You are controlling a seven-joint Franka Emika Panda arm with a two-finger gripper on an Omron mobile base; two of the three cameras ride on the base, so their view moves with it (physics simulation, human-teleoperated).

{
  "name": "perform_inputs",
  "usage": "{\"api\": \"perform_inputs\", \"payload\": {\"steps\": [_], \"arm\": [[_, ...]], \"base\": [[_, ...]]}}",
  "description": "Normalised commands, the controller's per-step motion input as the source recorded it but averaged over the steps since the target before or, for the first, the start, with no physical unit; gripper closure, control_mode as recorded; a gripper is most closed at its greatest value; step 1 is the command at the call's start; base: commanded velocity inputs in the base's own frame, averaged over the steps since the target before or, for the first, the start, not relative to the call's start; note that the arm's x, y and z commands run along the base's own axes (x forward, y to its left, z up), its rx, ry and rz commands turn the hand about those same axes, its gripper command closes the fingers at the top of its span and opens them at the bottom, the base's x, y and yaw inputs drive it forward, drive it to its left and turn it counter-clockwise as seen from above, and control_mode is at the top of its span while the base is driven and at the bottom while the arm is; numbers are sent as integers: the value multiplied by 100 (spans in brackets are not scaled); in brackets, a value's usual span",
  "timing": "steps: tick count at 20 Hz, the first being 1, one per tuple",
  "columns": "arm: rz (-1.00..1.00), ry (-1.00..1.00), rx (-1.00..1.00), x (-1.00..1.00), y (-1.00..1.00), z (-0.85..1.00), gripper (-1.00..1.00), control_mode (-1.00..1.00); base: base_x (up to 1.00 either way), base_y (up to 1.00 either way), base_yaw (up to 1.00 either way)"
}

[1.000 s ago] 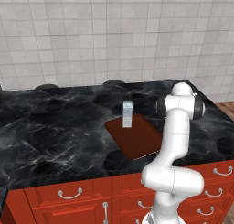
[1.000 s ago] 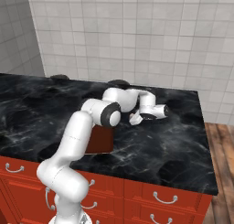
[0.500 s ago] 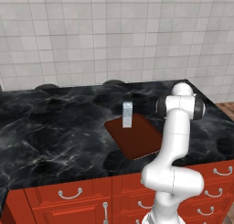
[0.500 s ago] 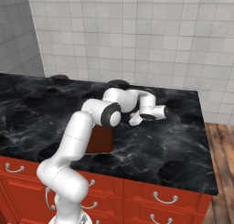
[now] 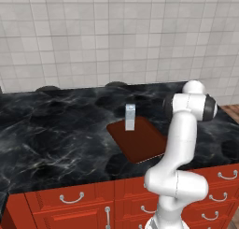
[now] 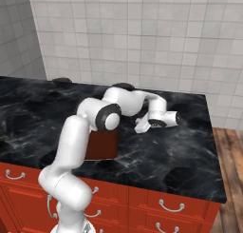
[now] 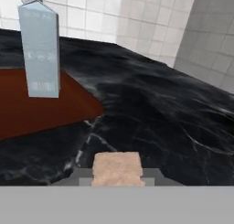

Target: Take out the milk from the fridge and place it on the tray on the counter. Then take the sugar cube near the tray and place it in the tray.

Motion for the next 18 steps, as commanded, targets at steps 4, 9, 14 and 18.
{"api": "perform_inputs", "payload": {"steps": [4,9,14,18], "arm": [[0,1,0,-98,36,21,100,-100],[-2,1,-2,-91,53,34,100,-100],[-5,0,0,-69,22,59,100,-100],[-3,0,0,-66,13,22,100,-100]], "base": [[0,0,0],[0,0,0],[0,0,0],[0,0,0]]}}
